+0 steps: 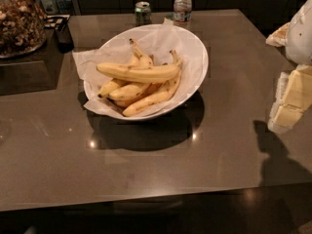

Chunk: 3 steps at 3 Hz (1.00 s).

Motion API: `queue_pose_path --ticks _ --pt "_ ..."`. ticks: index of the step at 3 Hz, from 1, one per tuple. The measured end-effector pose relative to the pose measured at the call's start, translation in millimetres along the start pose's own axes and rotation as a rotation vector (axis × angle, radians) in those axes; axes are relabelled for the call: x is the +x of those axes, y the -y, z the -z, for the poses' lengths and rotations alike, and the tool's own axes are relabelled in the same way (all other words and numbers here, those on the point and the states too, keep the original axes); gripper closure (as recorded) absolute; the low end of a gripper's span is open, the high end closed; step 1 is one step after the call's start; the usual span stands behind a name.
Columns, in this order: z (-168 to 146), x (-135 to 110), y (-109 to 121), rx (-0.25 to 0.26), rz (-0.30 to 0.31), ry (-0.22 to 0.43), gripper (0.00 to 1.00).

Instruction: Pick banana from white bowl

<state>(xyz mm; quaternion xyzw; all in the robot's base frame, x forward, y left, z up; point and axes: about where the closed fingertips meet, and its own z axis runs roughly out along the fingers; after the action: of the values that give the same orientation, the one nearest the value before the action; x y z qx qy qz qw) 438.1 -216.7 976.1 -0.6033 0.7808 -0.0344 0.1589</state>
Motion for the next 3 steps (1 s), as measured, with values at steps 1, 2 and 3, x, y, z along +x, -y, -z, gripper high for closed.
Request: queue_pose_path --ticks 1,2,3 --pt "0.0 -0.1 0.0 0.0 0.0 0.0 0.0" --pt "1.7 -7.6 2.9 0.011 0.016 0.04 0.0" --pt "0.9 -38.1 15.6 0.012 0.071 0.162 0.0"
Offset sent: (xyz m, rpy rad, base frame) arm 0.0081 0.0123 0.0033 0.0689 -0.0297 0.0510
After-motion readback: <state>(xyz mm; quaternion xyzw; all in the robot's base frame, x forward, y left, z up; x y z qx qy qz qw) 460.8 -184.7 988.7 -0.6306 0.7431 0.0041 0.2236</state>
